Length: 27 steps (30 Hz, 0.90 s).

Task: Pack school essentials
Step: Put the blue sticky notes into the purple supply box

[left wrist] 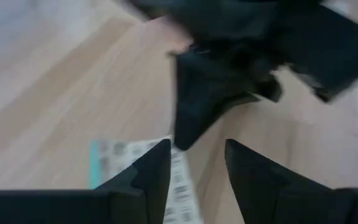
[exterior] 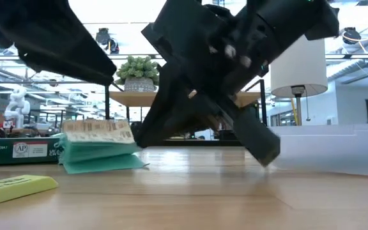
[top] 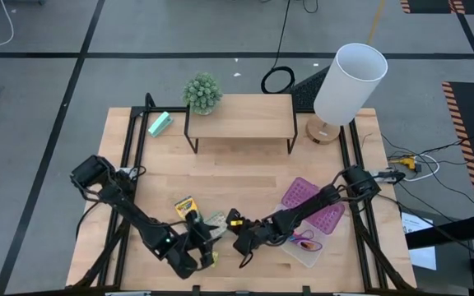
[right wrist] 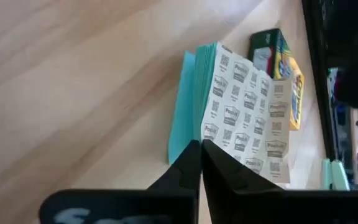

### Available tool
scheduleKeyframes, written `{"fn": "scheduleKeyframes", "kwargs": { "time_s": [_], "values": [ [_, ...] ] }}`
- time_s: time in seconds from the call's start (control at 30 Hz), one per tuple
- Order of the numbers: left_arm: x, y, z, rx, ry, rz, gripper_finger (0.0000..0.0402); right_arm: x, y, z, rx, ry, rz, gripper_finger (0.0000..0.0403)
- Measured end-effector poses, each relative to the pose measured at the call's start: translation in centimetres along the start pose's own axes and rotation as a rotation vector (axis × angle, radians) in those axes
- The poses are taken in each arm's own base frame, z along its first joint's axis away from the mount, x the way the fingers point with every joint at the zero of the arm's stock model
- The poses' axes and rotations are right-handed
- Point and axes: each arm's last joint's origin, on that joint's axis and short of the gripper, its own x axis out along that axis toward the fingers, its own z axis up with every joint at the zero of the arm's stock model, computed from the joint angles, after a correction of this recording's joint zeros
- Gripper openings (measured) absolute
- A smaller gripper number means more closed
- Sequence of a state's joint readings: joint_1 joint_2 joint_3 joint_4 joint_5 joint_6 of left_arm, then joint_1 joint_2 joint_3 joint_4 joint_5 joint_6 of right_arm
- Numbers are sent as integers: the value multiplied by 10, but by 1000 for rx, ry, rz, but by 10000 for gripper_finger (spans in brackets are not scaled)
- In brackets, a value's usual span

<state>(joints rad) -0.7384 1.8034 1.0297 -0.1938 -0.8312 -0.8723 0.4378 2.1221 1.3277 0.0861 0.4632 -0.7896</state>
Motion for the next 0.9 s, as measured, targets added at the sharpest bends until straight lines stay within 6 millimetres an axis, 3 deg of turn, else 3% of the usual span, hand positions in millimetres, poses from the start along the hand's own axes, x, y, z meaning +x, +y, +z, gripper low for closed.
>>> {"fn": "scheduleKeyframes", "kwargs": {
  "time_s": [0.13,0.3,0.4,0.53,0.9],
  "values": [
    [6,-7,-6,118,-40,31,212,-6,-10,0,60,-50,30,2],
    [15,-8,-19,163,-49,76,287,-10,-17,-3,112,-66,62,2],
    [19,-9,-24,189,-41,85,312,-8,-21,-5,156,-88,83,1],
    [19,-10,-24,219,-38,79,315,-5,-23,-10,190,-69,102,1],
    [15,-14,-22,374,-21,65,257,-13,-47,-23,363,-100,159,1]
  ]
}}
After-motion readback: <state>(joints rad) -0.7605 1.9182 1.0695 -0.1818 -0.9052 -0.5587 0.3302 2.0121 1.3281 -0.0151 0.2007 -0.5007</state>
